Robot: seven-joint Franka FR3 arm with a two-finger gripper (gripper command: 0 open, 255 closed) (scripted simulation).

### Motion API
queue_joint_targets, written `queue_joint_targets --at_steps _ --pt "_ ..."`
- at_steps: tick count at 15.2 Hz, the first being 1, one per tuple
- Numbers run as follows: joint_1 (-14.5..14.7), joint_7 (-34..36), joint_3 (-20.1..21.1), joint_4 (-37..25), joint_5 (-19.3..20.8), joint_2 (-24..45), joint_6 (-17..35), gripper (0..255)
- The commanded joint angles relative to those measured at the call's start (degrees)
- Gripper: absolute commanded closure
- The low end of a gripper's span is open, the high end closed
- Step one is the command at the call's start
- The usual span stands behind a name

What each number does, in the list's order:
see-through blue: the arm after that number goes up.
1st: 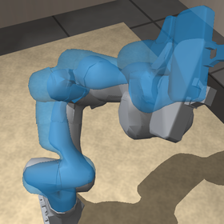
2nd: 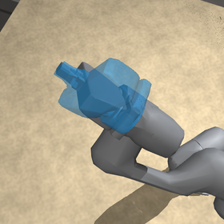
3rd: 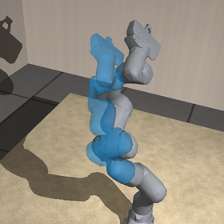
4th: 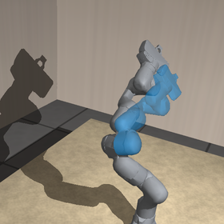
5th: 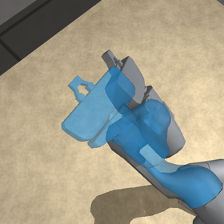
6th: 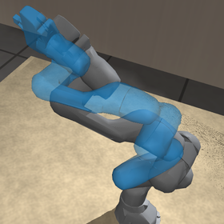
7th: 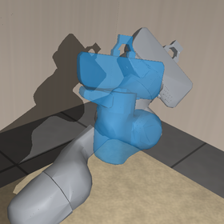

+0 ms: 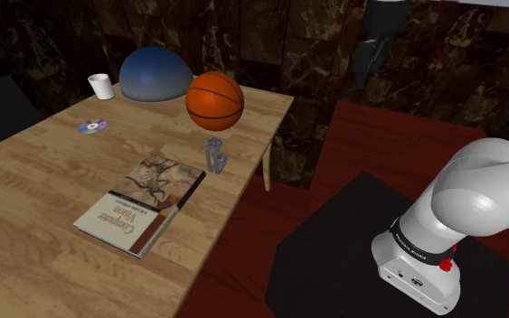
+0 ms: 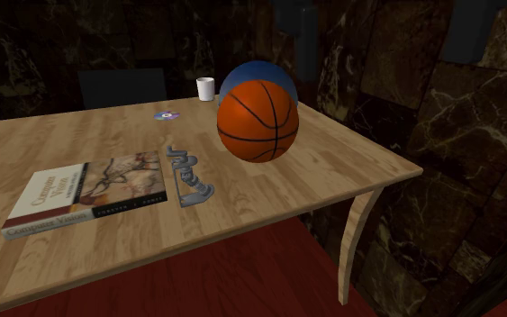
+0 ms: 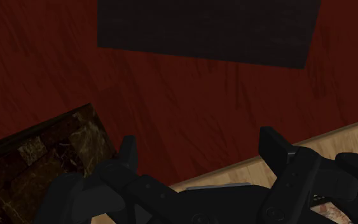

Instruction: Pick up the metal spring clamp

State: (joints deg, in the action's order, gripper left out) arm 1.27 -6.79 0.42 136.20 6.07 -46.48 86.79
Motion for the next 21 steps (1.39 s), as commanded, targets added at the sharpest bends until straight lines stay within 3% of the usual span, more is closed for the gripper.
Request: queue_joint_targets --at_steps 1,11,21 --pt "0.0 0.0 0.0 0.0 0.0 0.0 0.0 0" --pt "2.7 6.7 5.7 0.2 -4.0 15.1 15.7 0" --pt "4.4 13.3 11.1 -7.0 -4.0 34.3 28.3 0"
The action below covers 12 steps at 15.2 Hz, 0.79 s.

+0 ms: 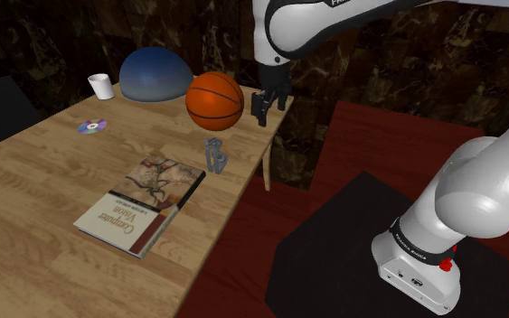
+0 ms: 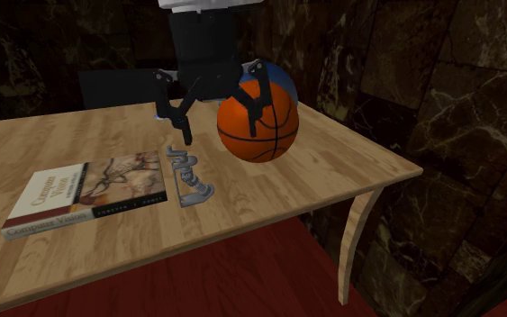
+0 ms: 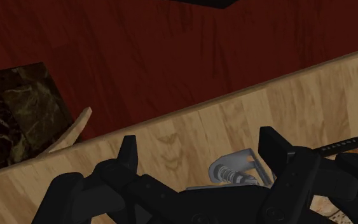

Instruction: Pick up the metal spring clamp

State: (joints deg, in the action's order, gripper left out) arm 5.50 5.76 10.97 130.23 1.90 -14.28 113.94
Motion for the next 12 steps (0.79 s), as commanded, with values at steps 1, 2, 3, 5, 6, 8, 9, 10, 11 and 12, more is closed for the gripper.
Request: queue_joint_targets --at_steps 1,2,3,5,6,8,9,10,11,12 --pt "0.3 1.5 1.0 -2.2 0.4 4.2 2.1 0" --pt "0.5 2.2 1.5 -3.4 0.8 6.2 3.0 0" --pt "0.7 3.0 1.9 -4.6 1.2 8.3 3.9 0" --pt "1.2 4.4 2.6 -7.4 2.1 12.5 5.4 0" --pt "1.4 5.2 2.9 -8.8 2.6 14.6 6.0 0" --pt "2.0 6.6 3.5 -12.0 3.7 18.9 7.1 0" --pt "2.4 7.4 3.7 -13.7 4.3 21.0 7.5 0" --pt "2.8 8.1 3.8 -15.4 5.0 23.1 7.9 0" --pt "3.2 8.7 4.0 -17.2 5.6 25.3 8.2 0" --pt "3.7 9.4 4.1 -19.2 6.2 27.5 8.4 0"
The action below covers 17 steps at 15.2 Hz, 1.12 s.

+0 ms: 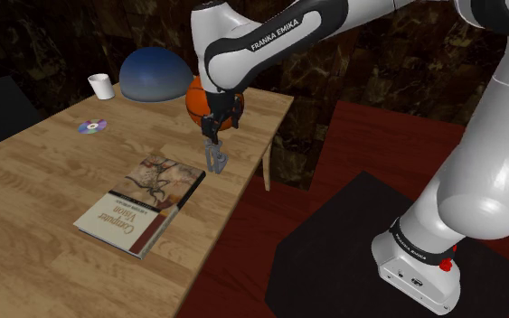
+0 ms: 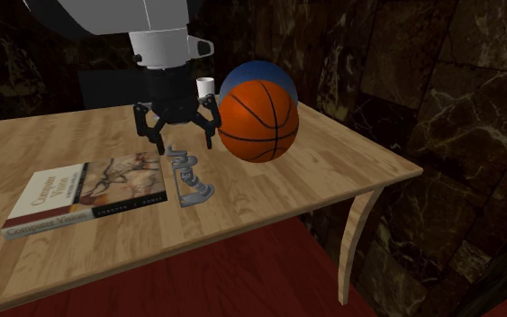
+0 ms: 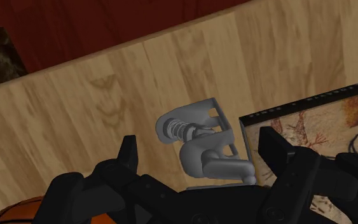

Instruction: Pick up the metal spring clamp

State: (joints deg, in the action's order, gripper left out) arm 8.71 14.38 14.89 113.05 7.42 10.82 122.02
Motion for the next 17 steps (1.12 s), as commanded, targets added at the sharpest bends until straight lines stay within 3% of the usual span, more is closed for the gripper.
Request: queue_joint_targets --at_steps 1,11,12,17 --pt "1.0 1.4 0.2 -4.0 1.3 4.5 0.5 0" --pt "1.7 2.8 -0.4 -3.3 3.0 8.9 5.4 0" --pt "1.6 2.8 -0.4 -3.2 3.0 8.9 5.5 255" --pt "1.6 2.8 -0.3 -3.1 3.0 8.8 5.6 255"
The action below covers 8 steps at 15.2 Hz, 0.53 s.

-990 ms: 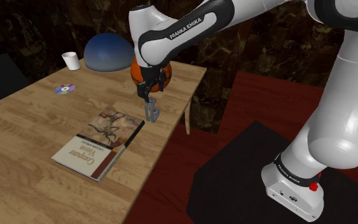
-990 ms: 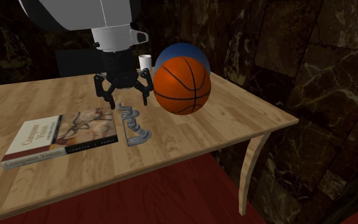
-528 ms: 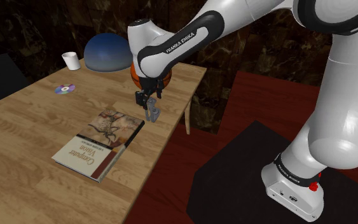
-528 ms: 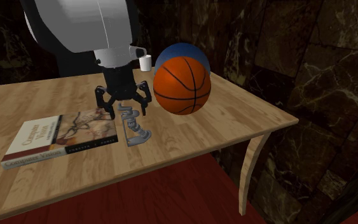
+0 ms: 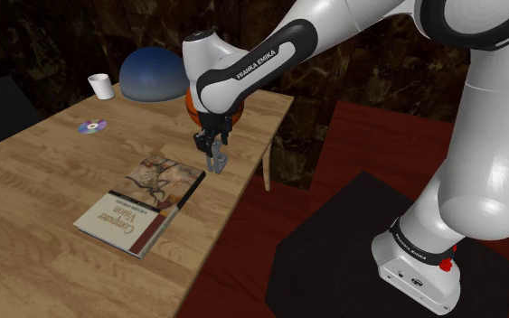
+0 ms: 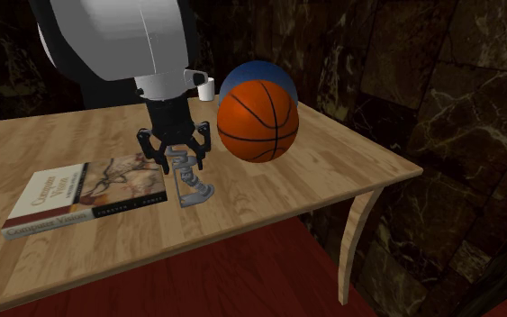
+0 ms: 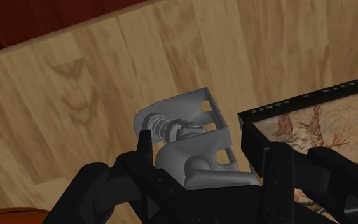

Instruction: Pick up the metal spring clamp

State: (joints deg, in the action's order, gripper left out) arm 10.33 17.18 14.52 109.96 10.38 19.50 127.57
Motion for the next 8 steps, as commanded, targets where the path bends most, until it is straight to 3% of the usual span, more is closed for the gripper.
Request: queue_joint_targets --at_steps 1,8 --pt "0.0 0.0 0.0 0.1 0.0 0.0 0.0 255" --pt "-0.1 -0.6 0.3 -1.1 -0.7 -1.4 -2.6 255"
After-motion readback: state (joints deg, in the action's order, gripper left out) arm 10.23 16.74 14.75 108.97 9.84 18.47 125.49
